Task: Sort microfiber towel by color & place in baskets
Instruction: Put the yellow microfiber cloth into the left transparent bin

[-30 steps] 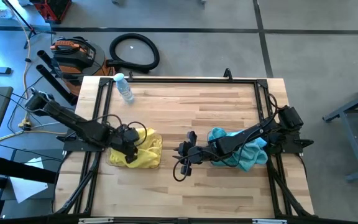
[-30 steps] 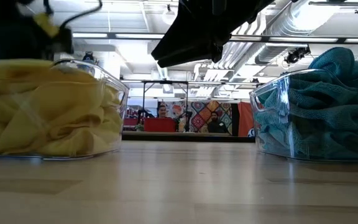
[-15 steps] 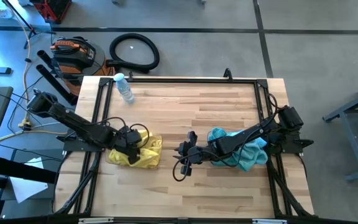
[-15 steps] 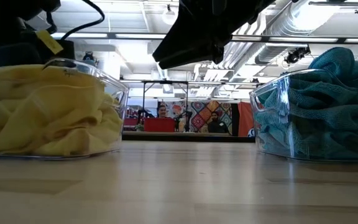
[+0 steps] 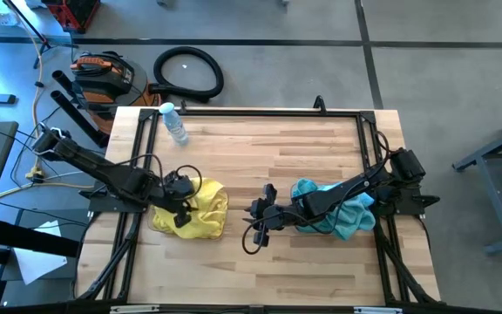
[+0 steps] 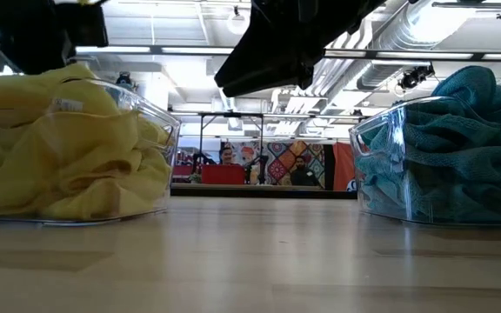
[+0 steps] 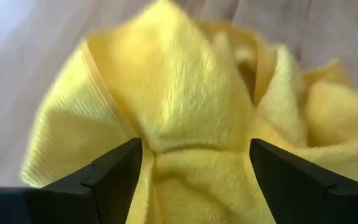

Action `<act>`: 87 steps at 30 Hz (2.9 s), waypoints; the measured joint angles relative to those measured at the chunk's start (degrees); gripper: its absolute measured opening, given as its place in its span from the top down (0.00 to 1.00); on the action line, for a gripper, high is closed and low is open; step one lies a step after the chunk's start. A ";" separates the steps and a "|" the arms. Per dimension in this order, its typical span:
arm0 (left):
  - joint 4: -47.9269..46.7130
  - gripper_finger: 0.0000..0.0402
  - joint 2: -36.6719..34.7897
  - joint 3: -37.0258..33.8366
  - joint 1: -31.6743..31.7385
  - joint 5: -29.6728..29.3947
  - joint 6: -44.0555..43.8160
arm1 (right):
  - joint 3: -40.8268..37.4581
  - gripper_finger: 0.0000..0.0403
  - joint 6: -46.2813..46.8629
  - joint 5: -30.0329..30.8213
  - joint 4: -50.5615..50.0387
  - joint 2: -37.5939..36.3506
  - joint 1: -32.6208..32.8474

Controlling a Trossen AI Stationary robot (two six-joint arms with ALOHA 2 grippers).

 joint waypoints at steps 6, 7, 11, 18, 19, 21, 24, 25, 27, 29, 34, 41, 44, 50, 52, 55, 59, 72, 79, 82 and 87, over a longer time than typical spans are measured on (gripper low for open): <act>0.05 0.28 -3.73 0.55 0.22 -7.37 0.70 | 0.00 0.68 -0.02 0.00 -0.42 0.00 -0.02; 0.07 0.28 -3.84 0.57 0.39 -9.54 0.67 | 0.00 0.68 -0.02 0.00 -0.48 0.00 -0.02; 0.74 0.28 -3.20 0.57 2.16 -15.98 0.18 | 0.00 0.68 -0.43 0.00 -0.63 0.00 -0.02; 3.44 0.28 0.50 0.57 8.11 -16.85 6.48 | 0.00 0.68 -1.09 0.00 -0.71 0.00 -0.03; 4.29 0.28 1.21 0.57 9.12 -16.77 6.98 | 0.00 0.68 -1.09 0.00 -0.71 0.00 -0.04; 4.67 0.28 2.52 0.58 11.20 -15.93 7.80 | 0.00 0.68 -1.05 0.00 -0.73 0.00 -0.02; 4.56 0.28 5.04 0.59 14.20 -13.63 8.62 | 0.00 0.68 -1.00 0.00 -0.75 0.04 -0.01; 4.35 0.28 5.88 0.59 15.08 -13.02 8.65 | 0.00 0.68 -0.99 0.01 -0.76 0.04 0.03; 4.21 0.29 7.50 0.57 16.56 -12.18 9.19 | 0.00 0.68 -0.74 0.00 -0.80 0.04 0.02; 4.11 0.30 8.67 0.58 17.61 -11.78 10.16 | 0.00 0.68 -0.27 0.00 -0.86 0.04 0.00; 4.08 0.47 9.55 0.59 18.27 -11.54 10.64 | 0.00 0.68 -0.02 0.00 -0.93 0.04 0.00; 4.00 0.93 6.25 0.61 18.25 -9.71 11.16 | 0.00 0.68 -0.02 0.00 -0.97 0.06 0.00; 4.11 0.97 3.66 0.61 18.10 -8.84 11.17 | 0.00 0.68 0.28 0.00 -1.21 0.07 0.00; 4.41 0.99 -4.82 0.61 15.09 -4.30 12.64 | 0.00 0.68 0.44 0.00 -1.41 0.09 0.00; 5.47 0.99 -7.82 0.61 12.99 -1.20 13.27 | 0.00 0.68 0.44 0.00 -1.40 0.09 0.00; 7.57 1.00 -12.03 0.68 9.18 4.56 14.46 | 0.00 0.68 0.51 0.00 -1.39 0.09 0.00; 8.34 1.00 -14.83 0.70 4.11 11.18 10.74 | 0.00 0.68 1.81 0.12 -1.41 0.09 0.00; 6.19 1.00 -3.84 -8.33 -1.01 4.53 -7.17 | 0.00 0.68 2.00 1.68 -1.56 0.13 0.00; 8.05 1.00 2.24 -10.14 -1.05 3.45 -8.12 | 0.00 0.68 3.15 1.75 -1.59 0.13 0.03; 9.72 0.97 3.04 -10.20 -1.04 3.45 -7.97 | 0.00 0.68 3.19 1.77 -1.59 0.13 0.03; 11.08 0.86 3.08 -10.27 -1.01 3.61 -8.07 | 0.00 0.68 3.17 1.78 -1.60 0.13 0.03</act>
